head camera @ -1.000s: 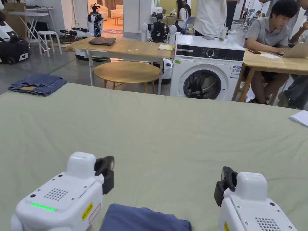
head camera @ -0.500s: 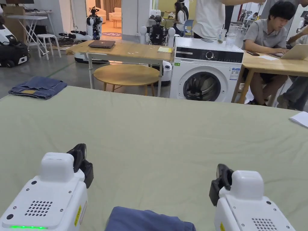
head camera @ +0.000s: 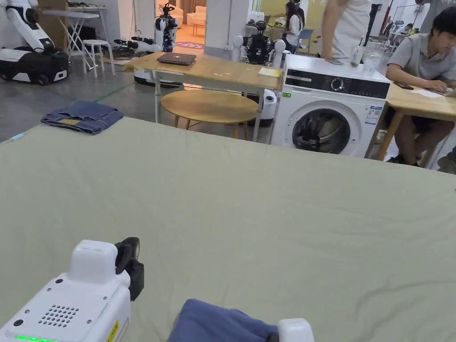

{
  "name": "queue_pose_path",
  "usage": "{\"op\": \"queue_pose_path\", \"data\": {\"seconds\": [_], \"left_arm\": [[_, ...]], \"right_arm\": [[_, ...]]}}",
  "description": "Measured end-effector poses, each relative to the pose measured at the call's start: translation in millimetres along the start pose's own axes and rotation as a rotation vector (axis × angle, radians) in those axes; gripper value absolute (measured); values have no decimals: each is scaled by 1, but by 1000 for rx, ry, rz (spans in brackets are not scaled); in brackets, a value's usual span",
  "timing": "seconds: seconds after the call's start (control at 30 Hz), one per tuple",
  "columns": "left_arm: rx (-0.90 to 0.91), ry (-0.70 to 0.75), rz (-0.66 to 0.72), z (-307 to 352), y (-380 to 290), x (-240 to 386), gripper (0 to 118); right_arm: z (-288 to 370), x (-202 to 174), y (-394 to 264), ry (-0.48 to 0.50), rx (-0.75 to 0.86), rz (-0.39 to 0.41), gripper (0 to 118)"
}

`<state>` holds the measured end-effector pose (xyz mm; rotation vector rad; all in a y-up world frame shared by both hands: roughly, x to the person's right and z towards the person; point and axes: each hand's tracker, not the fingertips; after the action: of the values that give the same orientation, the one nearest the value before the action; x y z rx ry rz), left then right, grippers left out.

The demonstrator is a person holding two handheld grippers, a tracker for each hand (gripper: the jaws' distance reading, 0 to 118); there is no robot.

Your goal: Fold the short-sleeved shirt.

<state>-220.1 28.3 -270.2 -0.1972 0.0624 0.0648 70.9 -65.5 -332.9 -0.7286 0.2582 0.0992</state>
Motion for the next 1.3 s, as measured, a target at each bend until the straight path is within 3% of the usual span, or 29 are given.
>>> {"op": "queue_pose_path", "data": {"seconds": [0.17,0.33,0.47,0.57,0.63,0.83,1.03,1.2,1.3], "left_arm": [[-140,-61,76,-2,-20,-18,1],[-314,-174,242,-19,-29,-44,15],[-512,-353,382,-47,-35,-64,42],[-693,-577,585,-78,-50,-83,56],[-759,-651,720,-96,-66,-91,63],[-846,-671,686,-122,-79,-91,63],[-909,-810,711,-129,-86,-77,70],[-1011,-767,570,-141,-98,-53,70],[-994,-825,654,-145,-98,-48,72]], "right_arm": [[-3,7,4,-29,4,-53,0],[-3,7,2,-43,-6,-58,0],[-1,7,2,-44,-12,-49,0],[-1,8,3,-37,-19,-47,0],[-1,8,3,-33,-20,-45,0],[2,8,4,-19,-23,-54,0],[12,-3,7,-21,-19,-41,0],[9,1,6,-20,-19,-43,0],[7,4,6,-17,-19,-43,0]]}}
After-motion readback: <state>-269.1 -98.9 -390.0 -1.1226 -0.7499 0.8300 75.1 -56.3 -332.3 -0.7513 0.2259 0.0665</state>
